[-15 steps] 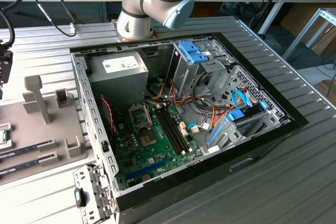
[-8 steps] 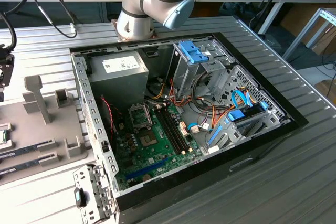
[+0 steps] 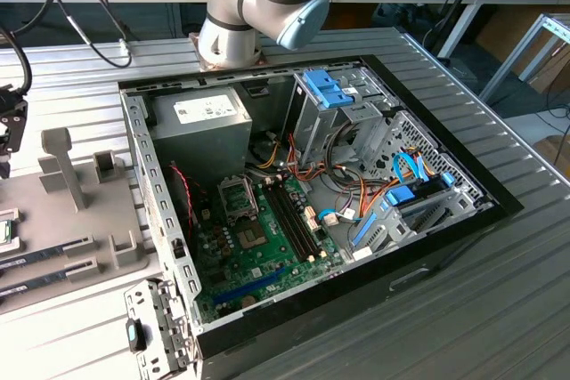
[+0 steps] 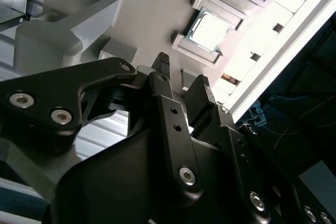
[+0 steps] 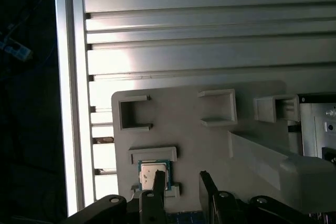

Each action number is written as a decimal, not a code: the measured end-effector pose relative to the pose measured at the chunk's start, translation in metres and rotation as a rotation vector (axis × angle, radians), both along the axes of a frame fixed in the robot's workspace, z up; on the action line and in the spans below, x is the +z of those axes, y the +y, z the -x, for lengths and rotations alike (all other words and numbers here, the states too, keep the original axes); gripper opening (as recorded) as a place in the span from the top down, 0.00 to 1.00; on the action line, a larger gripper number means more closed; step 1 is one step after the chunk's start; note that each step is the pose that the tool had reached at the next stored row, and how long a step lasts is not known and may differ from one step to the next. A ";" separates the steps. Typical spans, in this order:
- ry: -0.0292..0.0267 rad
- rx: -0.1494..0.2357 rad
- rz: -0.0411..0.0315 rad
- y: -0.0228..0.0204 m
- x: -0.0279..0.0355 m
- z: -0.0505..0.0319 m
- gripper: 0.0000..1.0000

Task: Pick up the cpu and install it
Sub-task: 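Pick up the cpu and move it towards the insertion slot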

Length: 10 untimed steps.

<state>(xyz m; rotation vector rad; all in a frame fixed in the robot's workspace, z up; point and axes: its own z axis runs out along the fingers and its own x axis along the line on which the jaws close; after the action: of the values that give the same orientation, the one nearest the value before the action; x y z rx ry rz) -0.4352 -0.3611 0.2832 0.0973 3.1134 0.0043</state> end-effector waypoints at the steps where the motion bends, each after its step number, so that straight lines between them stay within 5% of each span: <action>1: 0.0000 0.000 0.0000 0.0000 -0.0007 0.0000 0.61; 10: 0.0000 0.000 0.0000 0.0000 -0.0065 0.0000 0.61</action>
<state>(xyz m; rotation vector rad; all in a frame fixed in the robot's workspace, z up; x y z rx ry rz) -0.4352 -0.3611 0.2767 0.0973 3.1134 0.0044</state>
